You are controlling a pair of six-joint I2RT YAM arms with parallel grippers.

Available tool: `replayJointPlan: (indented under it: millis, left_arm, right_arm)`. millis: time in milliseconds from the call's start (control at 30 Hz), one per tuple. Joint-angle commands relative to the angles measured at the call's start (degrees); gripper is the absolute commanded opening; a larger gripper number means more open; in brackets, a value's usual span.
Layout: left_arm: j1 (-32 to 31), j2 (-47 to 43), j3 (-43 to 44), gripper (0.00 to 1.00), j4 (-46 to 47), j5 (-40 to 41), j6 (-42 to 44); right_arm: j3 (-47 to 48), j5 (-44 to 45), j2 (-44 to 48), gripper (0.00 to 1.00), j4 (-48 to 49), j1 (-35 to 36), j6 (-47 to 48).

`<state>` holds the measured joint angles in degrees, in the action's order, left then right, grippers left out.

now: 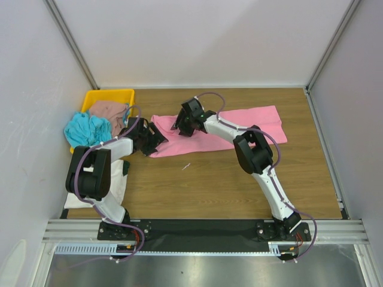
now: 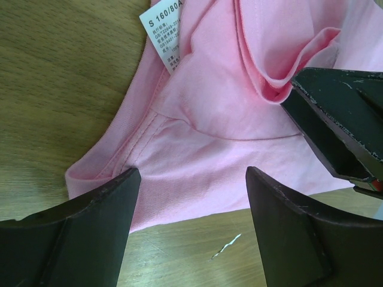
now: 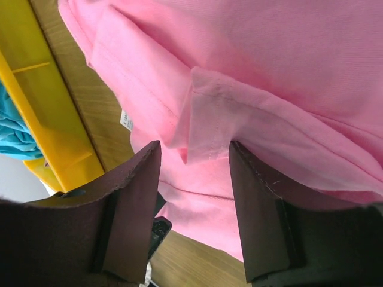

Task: Fold and stack the t-shirts
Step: Fold the tshirt

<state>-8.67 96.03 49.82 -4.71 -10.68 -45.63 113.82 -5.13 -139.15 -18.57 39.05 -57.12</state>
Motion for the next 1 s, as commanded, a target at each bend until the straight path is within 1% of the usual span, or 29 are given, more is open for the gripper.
replayJointPlan:
  millis: [0, 100, 233, 267, 467, 633, 767, 967]
  left_arm:
    - [-0.1, 2.3, -1.4, 0.79, -1.7, 2.5, 0.3]
    - [-0.1, 2.5, -1.4, 0.79, -1.7, 2.4, 0.3]
    - [-0.1, 2.7, -1.4, 0.79, -1.5, 2.3, 0.2]
    - [-0.1, 2.8, -1.4, 0.79, -1.6, 2.4, 0.1]
    - [-0.1, 2.8, -1.4, 0.79, -1.4, 2.1, 0.1]
    - [-0.1, 2.8, -1.4, 0.79, -1.5, 2.2, 0.1]
    - [-0.1, 2.9, -1.4, 0.79, -1.5, 2.2, 0.2]
    - [-0.1, 3.2, -1.3, 0.79, -1.5, 2.2, 0.2]
  right_arm:
    - [3.1, 1.6, 0.9, 0.54, -3.2, 0.2, 0.3]
    - [3.4, 2.1, 2.8, 0.57, -4.8, -0.3, 1.6]
    - [5.8, 5.0, 4.3, 0.57, -7.7, -1.3, 5.3]
    - [7.2, 6.6, 4.2, 0.57, -8.4, -1.7, 6.9]
    - [12.2, 7.7, 1.9, 0.57, -12.7, -3.1, 12.4]
    - [14.1, 7.3, 0.5, 0.57, -11.8, -3.0, 19.6]
    - [14.8, 6.1, -0.3, 0.54, -10.2, -2.8, 22.5]
    - [17.0, 5.7, -2.9, 0.54, -10.3, -1.2, 26.2]
